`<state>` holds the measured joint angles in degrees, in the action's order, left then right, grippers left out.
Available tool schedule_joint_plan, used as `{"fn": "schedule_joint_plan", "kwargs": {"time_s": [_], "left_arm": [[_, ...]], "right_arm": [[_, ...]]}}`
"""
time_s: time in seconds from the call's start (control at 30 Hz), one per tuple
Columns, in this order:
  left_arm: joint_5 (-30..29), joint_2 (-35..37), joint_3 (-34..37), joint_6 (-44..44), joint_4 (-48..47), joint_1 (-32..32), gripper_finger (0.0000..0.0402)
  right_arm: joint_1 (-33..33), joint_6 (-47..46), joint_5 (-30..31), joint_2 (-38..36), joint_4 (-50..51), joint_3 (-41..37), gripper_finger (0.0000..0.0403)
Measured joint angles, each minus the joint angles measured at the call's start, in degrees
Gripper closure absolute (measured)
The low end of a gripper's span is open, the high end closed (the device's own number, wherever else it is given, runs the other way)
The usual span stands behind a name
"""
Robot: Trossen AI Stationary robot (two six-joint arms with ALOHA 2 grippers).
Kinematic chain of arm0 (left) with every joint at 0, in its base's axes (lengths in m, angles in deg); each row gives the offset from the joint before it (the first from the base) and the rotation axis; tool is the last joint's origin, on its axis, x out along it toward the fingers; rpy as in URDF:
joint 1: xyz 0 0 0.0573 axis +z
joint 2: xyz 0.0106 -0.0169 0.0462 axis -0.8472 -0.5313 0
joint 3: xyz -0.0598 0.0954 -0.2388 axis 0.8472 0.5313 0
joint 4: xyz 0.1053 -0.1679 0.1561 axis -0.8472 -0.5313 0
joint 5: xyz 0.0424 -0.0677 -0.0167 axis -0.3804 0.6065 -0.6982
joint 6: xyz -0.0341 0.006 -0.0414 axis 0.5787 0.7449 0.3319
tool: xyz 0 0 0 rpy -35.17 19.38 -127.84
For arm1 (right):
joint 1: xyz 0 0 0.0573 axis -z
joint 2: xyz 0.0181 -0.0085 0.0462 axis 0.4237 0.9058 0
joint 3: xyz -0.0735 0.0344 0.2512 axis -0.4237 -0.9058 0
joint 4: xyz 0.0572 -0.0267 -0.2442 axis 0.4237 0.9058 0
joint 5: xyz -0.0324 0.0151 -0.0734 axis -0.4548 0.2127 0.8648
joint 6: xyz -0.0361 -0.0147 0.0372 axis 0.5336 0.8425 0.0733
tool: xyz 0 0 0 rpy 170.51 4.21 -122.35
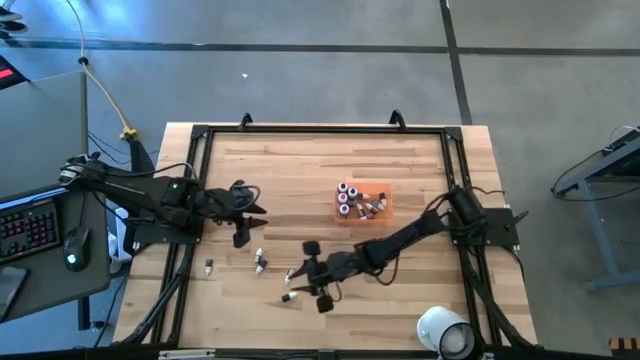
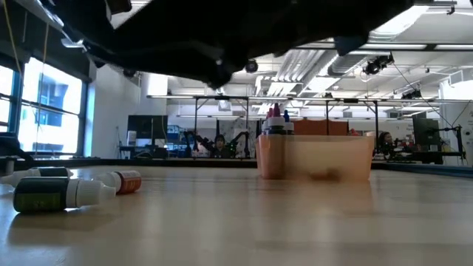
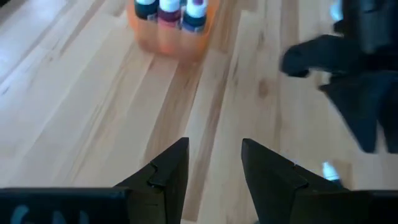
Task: Pick & Place food coloring
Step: Put the small orange food coloring bottle into the orange bin
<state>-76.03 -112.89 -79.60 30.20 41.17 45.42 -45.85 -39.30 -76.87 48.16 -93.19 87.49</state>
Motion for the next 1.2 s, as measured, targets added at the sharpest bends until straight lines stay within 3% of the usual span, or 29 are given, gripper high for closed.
{"fn": "schedule_joint_plan", "kwargs": {"time_s": [0.17,0.63,0.83,1.03,1.2], "left_arm": [[-0.5,0.6,0.1,-0.5,-0.4,0.1,0.0257],[-0.4,0.6,0.2,-0.7,-0.2,0.1,0.0257],[0.9,0.6,0.2,-0.8,-0.2,0.1,0.0257],[1.1,0.6,0.2,-0.8,0.2,0.1,0.0257],[1.2,0.6,0.1,-0.7,0.6,0.1,0.0257]], "right_arm": [[-0.1,0.4,-1.9,2.7,7.6,4.6,0.0274],[-0.1,-2.8,-6.8,14.0,8.8,13.4,0.0274],[0.3,-4.8,-6.8,13.8,8.0,13.5,0.0274],[0.3,-6.5,-4.6,13.9,13.6,13.4,0.0274],[0.7,-3.5,-5.1,13.1,12.6,13.4,0.0274]]}}
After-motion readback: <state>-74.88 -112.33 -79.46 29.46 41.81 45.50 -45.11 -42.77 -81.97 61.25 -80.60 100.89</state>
